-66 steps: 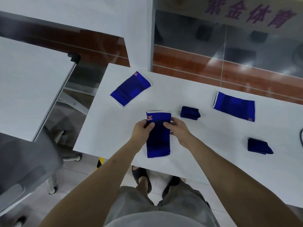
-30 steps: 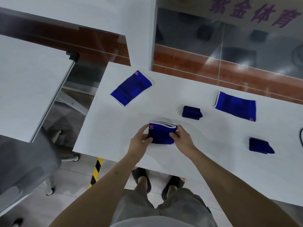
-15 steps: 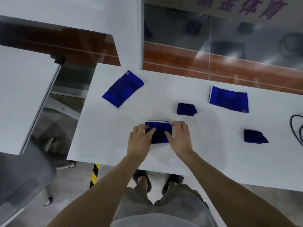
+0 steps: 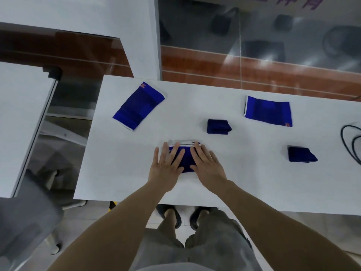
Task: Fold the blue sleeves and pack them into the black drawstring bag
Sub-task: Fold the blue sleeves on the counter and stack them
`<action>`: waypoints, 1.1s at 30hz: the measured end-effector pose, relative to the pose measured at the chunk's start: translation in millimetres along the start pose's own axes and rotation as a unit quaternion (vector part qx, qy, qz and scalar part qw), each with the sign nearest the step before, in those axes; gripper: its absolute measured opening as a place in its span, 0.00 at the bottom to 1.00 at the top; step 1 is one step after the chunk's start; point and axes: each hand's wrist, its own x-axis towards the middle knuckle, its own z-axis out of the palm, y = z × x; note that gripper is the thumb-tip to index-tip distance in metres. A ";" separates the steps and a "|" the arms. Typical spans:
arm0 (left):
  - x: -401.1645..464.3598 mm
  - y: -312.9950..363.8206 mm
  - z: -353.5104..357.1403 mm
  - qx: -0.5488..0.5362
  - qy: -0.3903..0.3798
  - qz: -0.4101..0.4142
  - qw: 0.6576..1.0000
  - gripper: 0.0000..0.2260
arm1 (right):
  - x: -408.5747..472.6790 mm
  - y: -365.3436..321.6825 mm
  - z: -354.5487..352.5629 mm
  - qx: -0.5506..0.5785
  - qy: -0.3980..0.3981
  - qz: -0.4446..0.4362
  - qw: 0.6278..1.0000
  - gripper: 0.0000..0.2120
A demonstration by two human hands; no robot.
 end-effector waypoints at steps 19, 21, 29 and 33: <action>-2.4 33.0 -24.2 -0.026 -0.033 -0.097 0.994 0.29 | 8.7 12.6 -27.9 0.027 -0.021 -0.026 0.999 0.30; -1.1 41.3 -28.9 -0.049 -0.037 -0.127 0.990 0.30 | 14.7 17.5 -37.1 0.035 -0.026 -0.050 0.998 0.28; -4.7 48.1 -63.2 -0.239 0.025 -0.268 0.933 0.24 | 38.4 12.6 -80.0 0.100 0.091 -0.076 0.988 0.16; 2.1 26.1 -81.1 -0.290 0.075 -0.331 0.895 0.21 | 62.0 -5.3 -91.2 0.127 0.100 -0.098 0.982 0.16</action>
